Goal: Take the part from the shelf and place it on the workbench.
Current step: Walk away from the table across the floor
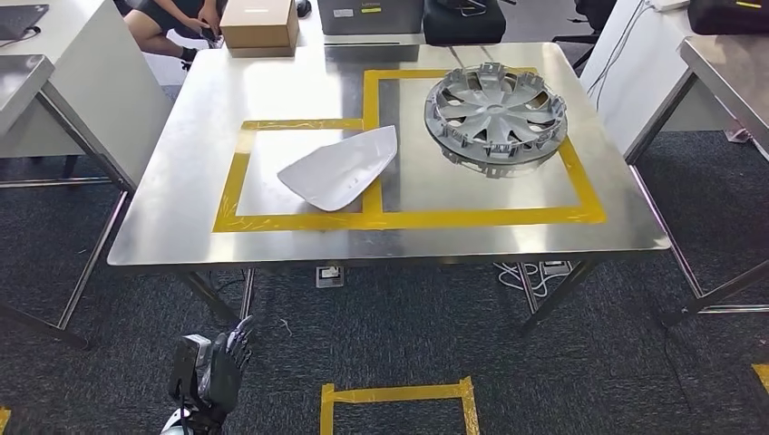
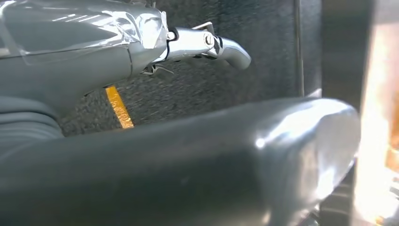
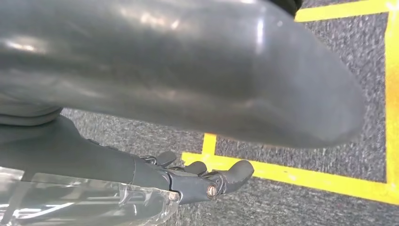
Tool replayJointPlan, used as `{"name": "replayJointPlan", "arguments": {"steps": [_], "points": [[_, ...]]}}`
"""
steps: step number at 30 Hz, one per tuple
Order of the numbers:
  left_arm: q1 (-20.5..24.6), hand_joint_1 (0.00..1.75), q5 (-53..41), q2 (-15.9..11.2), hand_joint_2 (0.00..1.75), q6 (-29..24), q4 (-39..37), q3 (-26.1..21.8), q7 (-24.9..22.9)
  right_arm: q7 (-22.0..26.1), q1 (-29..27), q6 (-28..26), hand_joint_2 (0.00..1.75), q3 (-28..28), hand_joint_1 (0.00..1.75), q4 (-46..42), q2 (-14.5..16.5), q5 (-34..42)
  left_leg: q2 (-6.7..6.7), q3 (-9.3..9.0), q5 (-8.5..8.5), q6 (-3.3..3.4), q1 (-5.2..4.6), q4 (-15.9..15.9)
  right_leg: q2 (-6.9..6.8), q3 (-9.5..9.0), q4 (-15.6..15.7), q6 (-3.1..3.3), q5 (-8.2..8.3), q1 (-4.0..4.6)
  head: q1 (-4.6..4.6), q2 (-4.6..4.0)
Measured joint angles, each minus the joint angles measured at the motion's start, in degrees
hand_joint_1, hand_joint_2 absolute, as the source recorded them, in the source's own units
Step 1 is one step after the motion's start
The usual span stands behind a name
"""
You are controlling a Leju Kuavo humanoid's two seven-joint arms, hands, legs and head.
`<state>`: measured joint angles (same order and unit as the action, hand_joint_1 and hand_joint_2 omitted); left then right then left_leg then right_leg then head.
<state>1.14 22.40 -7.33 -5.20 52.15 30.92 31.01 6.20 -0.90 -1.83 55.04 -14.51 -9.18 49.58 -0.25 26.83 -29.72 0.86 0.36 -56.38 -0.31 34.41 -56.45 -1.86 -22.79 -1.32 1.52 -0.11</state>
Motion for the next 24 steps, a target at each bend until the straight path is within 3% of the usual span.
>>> {"name": "replayJointPlan", "arguments": {"steps": [2, 3, 5, 7, 8, 9, 10, 11, 12, 14, 15, 17, 19, 21, 22, 23, 24], "points": [[-0.11, 0.00, -0.10, -0.13, 0.00, -0.11, 1.20, 0.08, 0.37, 0.07, 0.08, 0.10, 0.00, 0.53, 0.00, 0.00, -0.07, -0.10, 0.02, 0.35, 0.76, 1.01, -0.24, 0.56, -0.04, 0.27, 0.24, -0.82, 0.86, -0.11, -0.01, 0.00], [-0.07, 0.00, -0.26, -0.18, 0.00, -0.17, 2.01, 0.10, 0.48, 0.10, 0.07, 0.16, 0.00, 0.82, 0.00, 0.00, -0.11, -0.11, 0.15, 0.74, 1.39, 1.59, -0.23, 0.83, -0.01, 0.70, -0.21, -0.91, 0.42, -0.12, -0.03, 0.00], [0.01, 0.00, -0.79, -0.22, 0.00, -0.27, 3.88, 0.14, 0.64, 0.19, 0.09, 0.32, 0.00, 1.33, 0.00, 0.00, -0.25, -0.08, 0.38, 2.04, 3.02, 2.77, -0.14, 1.23, 0.06, 2.59, -4.23, -0.31, -3.21, -0.07, -0.24, 0.00], [0.02, 0.00, -1.42, -0.29, 0.00, -0.30, 5.65, 0.15, 0.68, 0.28, 0.20, 0.40, 0.00, 1.78, 0.00, 0.00, -0.45, 0.09, 0.46, 3.86, 4.43, 3.27, -0.51, 1.11, 0.15, 5.04, -12.12, 0.33, -8.17, -0.06, -0.37, 0.00], [-0.02, 0.00, -1.71, -0.33, 0.00, -0.22, 6.43, 0.16, 0.62, 0.31, 0.25, 0.42, 0.00, 2.01, 0.00, 0.00, -0.55, 0.25, 0.47, 4.82, 5.09, 3.34, -0.71, 1.03, 0.15, 5.57, -15.46, 0.20, -9.53, -0.06, -0.38, 0.00], [-0.03, 0.00, -1.90, -0.36, 0.00, -0.14, 7.14, 0.18, 0.48, 0.33, 0.27, 0.42, 0.00, 2.22, 0.00, 0.00, -0.63, 0.44, 0.48, 5.76, 5.73, 3.36, -0.89, 0.92, 0.15, 5.23, -17.08, -0.17, -9.83, -0.06, -0.37, 0.00], [-0.03, 0.00, -2.01, -0.37, 0.00, -0.07, 7.71, 0.20, 0.23, 0.33, 0.29, 0.43, 0.00, 2.38, 0.00, 0.00, -0.71, 0.67, 0.48, 6.66, 6.32, 3.34, -1.03, 0.79, 0.14, 3.83, -16.47, -0.63, -9.19, -0.04, -0.37, 0.00], [-0.02, 0.00, -2.06, -0.37, 0.00, -0.02, 8.11, 0.22, -0.12, 0.34, 0.33, 0.43, 0.00, 2.50, 0.00, 0.00, -0.78, 0.90, 0.47, 7.51, 6.89, 3.28, -1.15, 0.62, 0.14, 1.36, -13.70, -1.00, -8.07, 0.01, -0.37, 0.00], [0.00, 0.00, -2.07, -0.36, 0.00, -0.09, 8.30, 0.23, -0.54, 0.37, 0.40, 0.43, 0.00, 2.59, 0.00, 0.00, -0.86, 1.14, 0.47, 8.25, 7.40, 3.16, -1.22, 0.42, 0.14, -1.79, -9.39, -1.02, -7.27, 0.14, -0.36, 0.00], [0.05, 0.00, -2.06, -0.30, 0.00, -0.50, 8.27, 0.22, -1.36, 0.44, 0.58, 0.42, 0.00, 2.71, 0.00, 0.00, -1.04, 1.64, 0.54, 9.35, 8.45, 2.69, -1.33, 0.17, 0.13, -7.08, -1.21, -0.35, -6.97, 0.60, -0.30, 0.00], [0.10, 0.00, -2.05, -0.27, 0.00, -0.76, 8.01, 0.22, -1.66, 0.48, 0.61, 0.41, 0.00, 2.73, 0.00, 0.00, -1.09, 1.92, 0.60, 9.65, 8.99, 2.39, -1.26, 0.17, 0.16, -8.15, 0.95, 0.04, -7.16, 0.84, -0.31, 0.00], [0.14, 0.00, -2.03, -0.19, 0.00, -1.26, 6.95, 0.24, -1.98, 0.52, 0.53, 0.35, 0.00, 2.75, 0.00, 0.01, -1.06, 2.46, 0.63, 9.99, 10.01, 1.73, -1.09, 0.42, 0.20, -7.78, 1.71, 0.67, -6.49, 0.97, -0.31, 0.00], [0.03, 0.00, -2.07, -0.13, 0.00, -1.97, 5.46, 0.33, -2.02, 0.55, 0.48, 0.25, 0.00, 2.77, 0.00, 0.01, -0.92, 2.91, 0.40, 10.77, 8.23, 0.99, -0.89, -0.78, 0.08, -6.88, 2.02, 1.60, -5.34, 0.58, -0.28, 0.00], [-0.05, 0.00, -2.18, -0.19, 0.00, -2.96, 4.00, 0.41, -2.01, 0.57, 0.41, 0.10, 0.00, 2.78, 0.00, -0.01, -0.79, 3.30, 0.21, 12.34, 2.52, 0.17, -0.44, -6.20, -0.05, -5.74, 2.11, 2.23, -3.96, 0.28, -0.14, 0.00], [-0.07, 0.00, -2.18, -0.22, 0.00, -3.45, 3.31, 0.42, -2.08, 0.58, 0.34, 0.03, 0.00, 2.78, 0.00, -0.02, -0.75, 3.49, 0.20, 13.16, -0.33, -0.20, -0.17, -10.12, -0.08, -5.03, 2.04, 2.31, -3.32, 0.28, -0.06, 0.00], [-0.09, 0.00, -2.14, -0.25, 0.00, -3.88, 2.60, 0.43, -2.22, 0.59, 0.26, -0.05, 0.00, 2.78, 0.00, -0.03, -0.68, 3.71, 0.20, 13.71, -2.11, -0.53, 0.09, -13.80, -0.08, -4.26, 1.92, 2.22, -2.68, 0.26, -0.05, 0.00], [-0.12, 0.00, -2.08, -0.27, 0.00, -4.30, 1.88, 0.44, -2.41, 0.60, 0.20, -0.12, 0.00, 2.79, 0.00, -0.04, -0.58, 3.90, 0.21, 13.53, -2.45, -0.78, 0.31, -16.07, -0.09, -3.38, 1.73, 2.04, -2.11, 0.20, -0.04, 0.00]]}}
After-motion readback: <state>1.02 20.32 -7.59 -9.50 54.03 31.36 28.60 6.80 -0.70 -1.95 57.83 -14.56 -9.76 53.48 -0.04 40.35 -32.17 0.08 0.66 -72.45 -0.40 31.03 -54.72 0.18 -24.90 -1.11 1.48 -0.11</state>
